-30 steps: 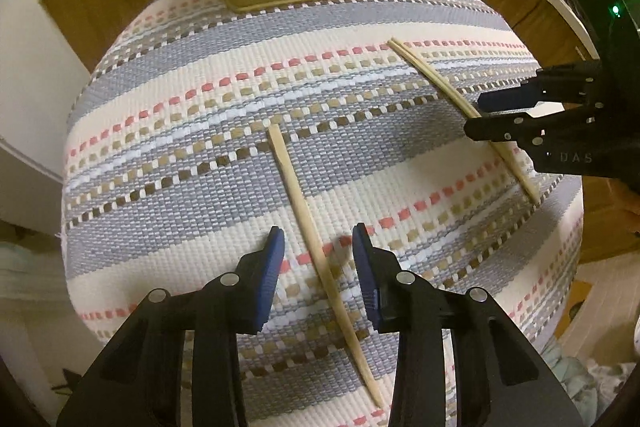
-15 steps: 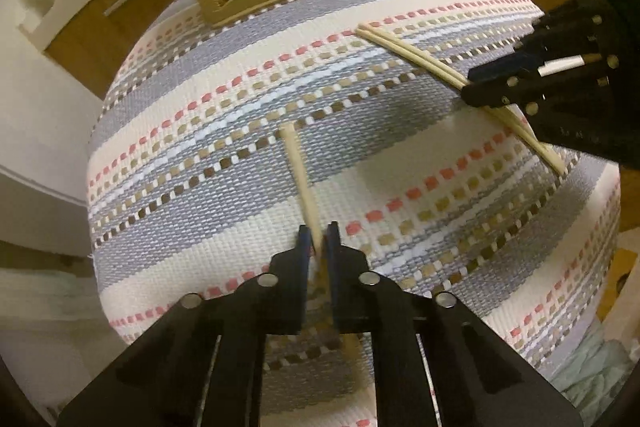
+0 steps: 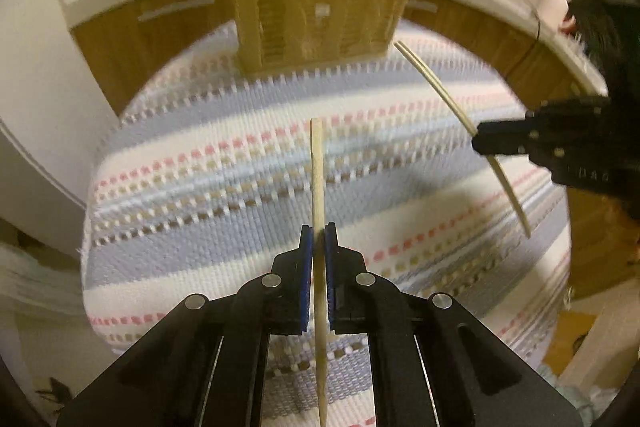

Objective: Organize utensils
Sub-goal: 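Lift both held chopsticks and carry them above the utensil holder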

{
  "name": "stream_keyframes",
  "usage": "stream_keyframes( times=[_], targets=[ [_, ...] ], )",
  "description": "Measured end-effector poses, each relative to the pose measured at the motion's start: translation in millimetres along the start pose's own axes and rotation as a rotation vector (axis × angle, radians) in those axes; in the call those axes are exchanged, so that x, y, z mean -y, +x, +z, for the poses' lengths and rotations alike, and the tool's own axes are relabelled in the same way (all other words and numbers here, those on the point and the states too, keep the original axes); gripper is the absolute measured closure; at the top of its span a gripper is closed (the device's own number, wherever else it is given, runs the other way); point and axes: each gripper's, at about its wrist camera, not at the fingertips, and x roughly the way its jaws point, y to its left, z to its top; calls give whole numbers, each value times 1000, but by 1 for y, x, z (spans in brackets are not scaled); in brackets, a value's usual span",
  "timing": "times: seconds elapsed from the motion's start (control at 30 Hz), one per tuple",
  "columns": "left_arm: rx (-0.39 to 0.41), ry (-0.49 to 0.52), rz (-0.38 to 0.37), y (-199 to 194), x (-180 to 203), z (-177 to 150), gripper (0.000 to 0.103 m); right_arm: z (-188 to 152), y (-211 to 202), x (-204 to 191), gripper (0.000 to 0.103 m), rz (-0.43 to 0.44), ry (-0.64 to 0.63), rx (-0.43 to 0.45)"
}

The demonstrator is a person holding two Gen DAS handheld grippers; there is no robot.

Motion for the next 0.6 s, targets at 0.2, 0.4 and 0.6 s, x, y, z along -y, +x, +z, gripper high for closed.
stream_keyframes(
  times=[0.2, 0.4, 0.6],
  targets=[
    [214, 0, -5, -52, 5, 32, 99, 8, -54, 3, 93, 45, -11, 194],
    [432, 7, -22, -104, 10, 69, 99, 24, -115, 8, 93, 43, -19, 417],
    [597, 19, -36, -132, 17, 107, 99, 54, -149, 17, 93, 40, -7, 583]
  ],
)
